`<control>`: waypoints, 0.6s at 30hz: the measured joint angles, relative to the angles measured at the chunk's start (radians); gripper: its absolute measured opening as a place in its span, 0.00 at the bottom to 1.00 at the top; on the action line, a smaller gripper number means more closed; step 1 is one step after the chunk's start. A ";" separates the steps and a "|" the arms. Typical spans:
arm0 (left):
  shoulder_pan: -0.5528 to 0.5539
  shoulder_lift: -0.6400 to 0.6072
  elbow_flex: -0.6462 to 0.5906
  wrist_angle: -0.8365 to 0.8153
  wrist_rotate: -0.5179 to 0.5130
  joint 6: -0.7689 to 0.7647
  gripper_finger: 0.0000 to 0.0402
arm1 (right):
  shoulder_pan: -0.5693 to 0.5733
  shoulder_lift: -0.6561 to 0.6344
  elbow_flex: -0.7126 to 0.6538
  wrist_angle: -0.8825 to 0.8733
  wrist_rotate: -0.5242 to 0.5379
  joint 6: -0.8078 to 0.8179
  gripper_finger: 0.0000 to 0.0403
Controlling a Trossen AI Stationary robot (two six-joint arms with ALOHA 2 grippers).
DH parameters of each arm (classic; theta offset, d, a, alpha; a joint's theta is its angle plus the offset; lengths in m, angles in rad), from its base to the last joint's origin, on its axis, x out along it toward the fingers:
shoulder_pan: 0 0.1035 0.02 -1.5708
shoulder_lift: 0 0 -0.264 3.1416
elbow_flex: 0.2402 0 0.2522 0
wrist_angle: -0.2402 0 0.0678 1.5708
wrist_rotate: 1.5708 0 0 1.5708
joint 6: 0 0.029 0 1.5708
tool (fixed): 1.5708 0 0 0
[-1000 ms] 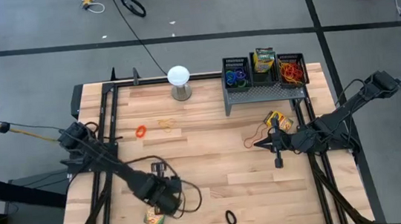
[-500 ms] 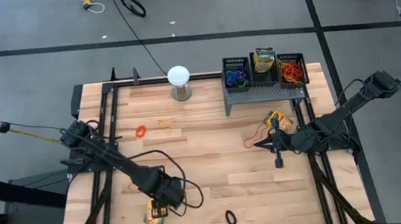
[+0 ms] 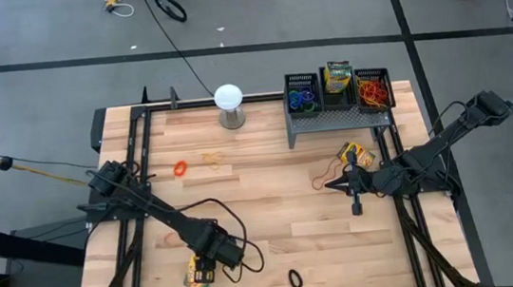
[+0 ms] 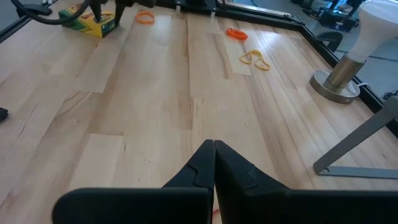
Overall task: Pick & Place Office Desk Supplies
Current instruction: Put the yellow crayon box into the middle black basket on the shelf
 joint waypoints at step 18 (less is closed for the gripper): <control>0.033 -0.011 0.003 0.080 -0.119 0.036 0.01 | 0.000 0.000 0.000 0.028 0.003 -0.009 0.02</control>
